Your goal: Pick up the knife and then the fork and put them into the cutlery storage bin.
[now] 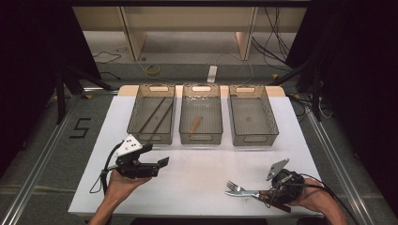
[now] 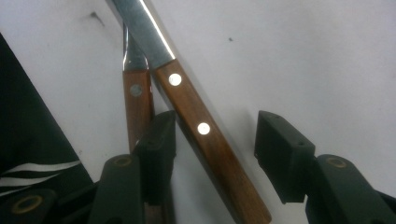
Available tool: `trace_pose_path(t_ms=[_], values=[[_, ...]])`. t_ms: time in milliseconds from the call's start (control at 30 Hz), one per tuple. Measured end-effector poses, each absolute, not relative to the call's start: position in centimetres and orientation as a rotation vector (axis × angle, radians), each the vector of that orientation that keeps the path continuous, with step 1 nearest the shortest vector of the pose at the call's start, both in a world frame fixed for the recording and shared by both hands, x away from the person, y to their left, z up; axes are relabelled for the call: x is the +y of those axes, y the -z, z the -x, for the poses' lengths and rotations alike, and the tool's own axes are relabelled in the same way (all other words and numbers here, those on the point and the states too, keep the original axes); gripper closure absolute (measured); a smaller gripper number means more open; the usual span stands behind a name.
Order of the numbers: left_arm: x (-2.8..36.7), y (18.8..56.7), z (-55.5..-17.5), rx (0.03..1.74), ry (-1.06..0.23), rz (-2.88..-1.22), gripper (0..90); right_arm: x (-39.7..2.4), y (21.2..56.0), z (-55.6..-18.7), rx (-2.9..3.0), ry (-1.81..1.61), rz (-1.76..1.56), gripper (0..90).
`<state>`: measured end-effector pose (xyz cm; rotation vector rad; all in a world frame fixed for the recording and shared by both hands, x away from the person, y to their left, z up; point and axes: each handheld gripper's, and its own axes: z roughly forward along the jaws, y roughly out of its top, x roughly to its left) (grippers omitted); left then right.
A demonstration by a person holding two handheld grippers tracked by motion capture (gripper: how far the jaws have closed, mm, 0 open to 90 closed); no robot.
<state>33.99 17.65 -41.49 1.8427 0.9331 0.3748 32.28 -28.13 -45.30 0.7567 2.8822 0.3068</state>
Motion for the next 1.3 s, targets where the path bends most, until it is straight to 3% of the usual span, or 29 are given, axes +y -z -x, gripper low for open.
trace_pose_path(t_ms=[500,1300], values=[[17.6,41.6,-34.0,0.931,-0.371,-1.852,17.2,-26.9,45.2,-32.4,2.937,-0.249,-0.671,63.9],[17.3,41.7,-34.0,0.927,-0.371,-1.865,17.3,-25.6,45.1,-32.1,2.957,-0.136,-0.495,72.6]])
